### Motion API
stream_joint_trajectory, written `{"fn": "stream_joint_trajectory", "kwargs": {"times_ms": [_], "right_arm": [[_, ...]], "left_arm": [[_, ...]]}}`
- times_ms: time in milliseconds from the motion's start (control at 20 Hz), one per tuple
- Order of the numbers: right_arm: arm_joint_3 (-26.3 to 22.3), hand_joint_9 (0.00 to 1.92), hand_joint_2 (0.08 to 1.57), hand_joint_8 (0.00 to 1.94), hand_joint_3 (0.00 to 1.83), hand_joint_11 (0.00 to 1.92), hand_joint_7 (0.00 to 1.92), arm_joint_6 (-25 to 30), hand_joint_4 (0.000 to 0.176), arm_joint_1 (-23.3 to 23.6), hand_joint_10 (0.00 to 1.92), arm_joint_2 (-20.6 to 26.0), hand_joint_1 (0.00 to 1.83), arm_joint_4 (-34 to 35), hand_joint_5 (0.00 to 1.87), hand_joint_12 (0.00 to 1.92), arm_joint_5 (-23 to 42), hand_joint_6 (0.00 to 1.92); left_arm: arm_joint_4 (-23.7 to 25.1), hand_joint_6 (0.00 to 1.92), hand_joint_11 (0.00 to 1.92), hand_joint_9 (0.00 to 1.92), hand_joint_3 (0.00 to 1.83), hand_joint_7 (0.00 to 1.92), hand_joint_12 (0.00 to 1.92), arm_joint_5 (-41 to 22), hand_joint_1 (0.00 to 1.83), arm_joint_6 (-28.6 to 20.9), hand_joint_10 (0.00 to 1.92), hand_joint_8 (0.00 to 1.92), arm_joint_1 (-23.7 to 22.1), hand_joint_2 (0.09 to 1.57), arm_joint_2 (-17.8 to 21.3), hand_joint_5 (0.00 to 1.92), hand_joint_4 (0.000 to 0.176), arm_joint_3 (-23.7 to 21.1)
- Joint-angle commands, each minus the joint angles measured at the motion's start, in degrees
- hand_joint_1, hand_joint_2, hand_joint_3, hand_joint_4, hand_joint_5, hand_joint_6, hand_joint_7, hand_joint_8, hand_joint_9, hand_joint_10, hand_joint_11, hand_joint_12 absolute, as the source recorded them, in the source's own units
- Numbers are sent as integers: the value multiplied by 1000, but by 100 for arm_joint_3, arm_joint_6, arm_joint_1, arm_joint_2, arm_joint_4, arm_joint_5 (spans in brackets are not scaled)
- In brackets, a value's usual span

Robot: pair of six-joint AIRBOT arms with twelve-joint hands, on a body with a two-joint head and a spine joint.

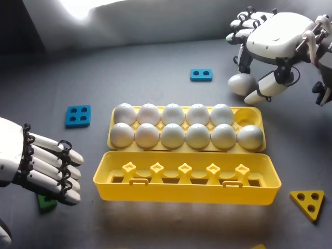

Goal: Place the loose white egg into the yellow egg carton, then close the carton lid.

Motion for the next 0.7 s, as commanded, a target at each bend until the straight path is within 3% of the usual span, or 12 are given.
{"fn": "stream_joint_trajectory", "kwargs": {"times_ms": [0,150,500,650], "right_arm": [[36,84,1002,0,0,0,278,34,176,40,3,77,1089,49,1239,0,627,555],[36,122,985,1,0,0,296,125,176,137,9,124,1100,49,1293,0,626,461],[-106,120,991,7,0,0,294,234,176,350,3,402,1095,5,1277,0,504,482],[-482,129,990,19,0,0,333,704,176,429,6,748,1096,-884,1278,0,625,479]], "left_arm": [[-345,1,0,240,0,298,253,-286,0,-13,3,2,-50,1173,78,269,0,20],[-345,4,0,245,2,302,264,-278,0,-13,3,3,-51,1178,77,279,0,17],[-345,1,0,234,2,295,220,-265,0,-13,3,2,-51,1183,94,273,0,-6],[-345,0,0,275,0,318,332,-259,0,-13,1,0,-51,1180,98,282,0,-12]]}}
